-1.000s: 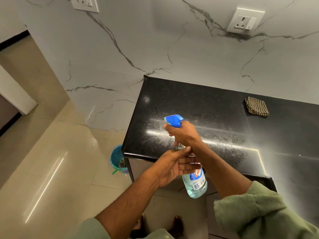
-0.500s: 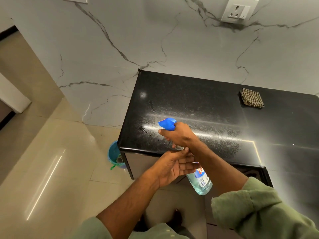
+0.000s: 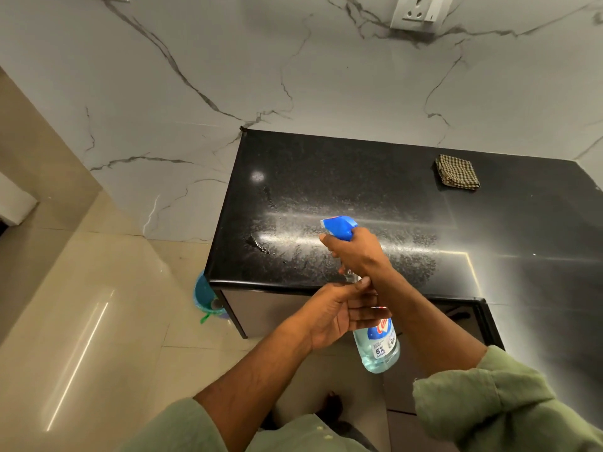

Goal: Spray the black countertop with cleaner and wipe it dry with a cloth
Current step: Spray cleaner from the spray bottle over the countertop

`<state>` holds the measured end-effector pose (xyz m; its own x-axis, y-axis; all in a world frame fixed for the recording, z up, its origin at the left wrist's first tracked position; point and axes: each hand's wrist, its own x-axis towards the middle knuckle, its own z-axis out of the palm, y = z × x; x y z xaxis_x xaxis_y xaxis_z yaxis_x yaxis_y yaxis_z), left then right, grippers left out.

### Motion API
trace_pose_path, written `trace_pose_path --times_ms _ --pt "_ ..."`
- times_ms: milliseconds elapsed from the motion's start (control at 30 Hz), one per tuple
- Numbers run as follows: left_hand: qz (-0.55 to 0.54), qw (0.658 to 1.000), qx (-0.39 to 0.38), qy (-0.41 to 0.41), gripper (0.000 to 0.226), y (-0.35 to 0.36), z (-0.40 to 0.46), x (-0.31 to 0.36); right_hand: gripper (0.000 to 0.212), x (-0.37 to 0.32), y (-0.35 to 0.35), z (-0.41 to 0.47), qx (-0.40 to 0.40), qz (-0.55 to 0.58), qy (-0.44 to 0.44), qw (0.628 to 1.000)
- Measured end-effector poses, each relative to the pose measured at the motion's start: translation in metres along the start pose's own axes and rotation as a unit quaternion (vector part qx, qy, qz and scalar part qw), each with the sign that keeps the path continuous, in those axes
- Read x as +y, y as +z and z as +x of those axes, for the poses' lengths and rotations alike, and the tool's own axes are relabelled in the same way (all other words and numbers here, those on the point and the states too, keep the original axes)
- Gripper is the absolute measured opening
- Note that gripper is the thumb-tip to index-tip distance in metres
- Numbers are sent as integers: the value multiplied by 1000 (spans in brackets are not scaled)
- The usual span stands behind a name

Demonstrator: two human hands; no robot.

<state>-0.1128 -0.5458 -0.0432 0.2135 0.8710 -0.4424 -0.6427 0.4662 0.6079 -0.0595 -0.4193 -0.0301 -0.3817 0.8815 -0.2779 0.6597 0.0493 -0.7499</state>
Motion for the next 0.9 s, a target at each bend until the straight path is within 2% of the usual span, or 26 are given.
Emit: trace_pose_path --times_ms 233,433,900 --pt "2 999 -12 -51 27 19 18 -10 39 33 -20 -3 38 14 55 998" --pt "11 998 -13 -62 28 25 28 -16 36 44 -28 -1 52 -7 63 997" --pt "13 1000 -16 -23 35 31 45 6 43 25 -48 17 99 17 32 994"
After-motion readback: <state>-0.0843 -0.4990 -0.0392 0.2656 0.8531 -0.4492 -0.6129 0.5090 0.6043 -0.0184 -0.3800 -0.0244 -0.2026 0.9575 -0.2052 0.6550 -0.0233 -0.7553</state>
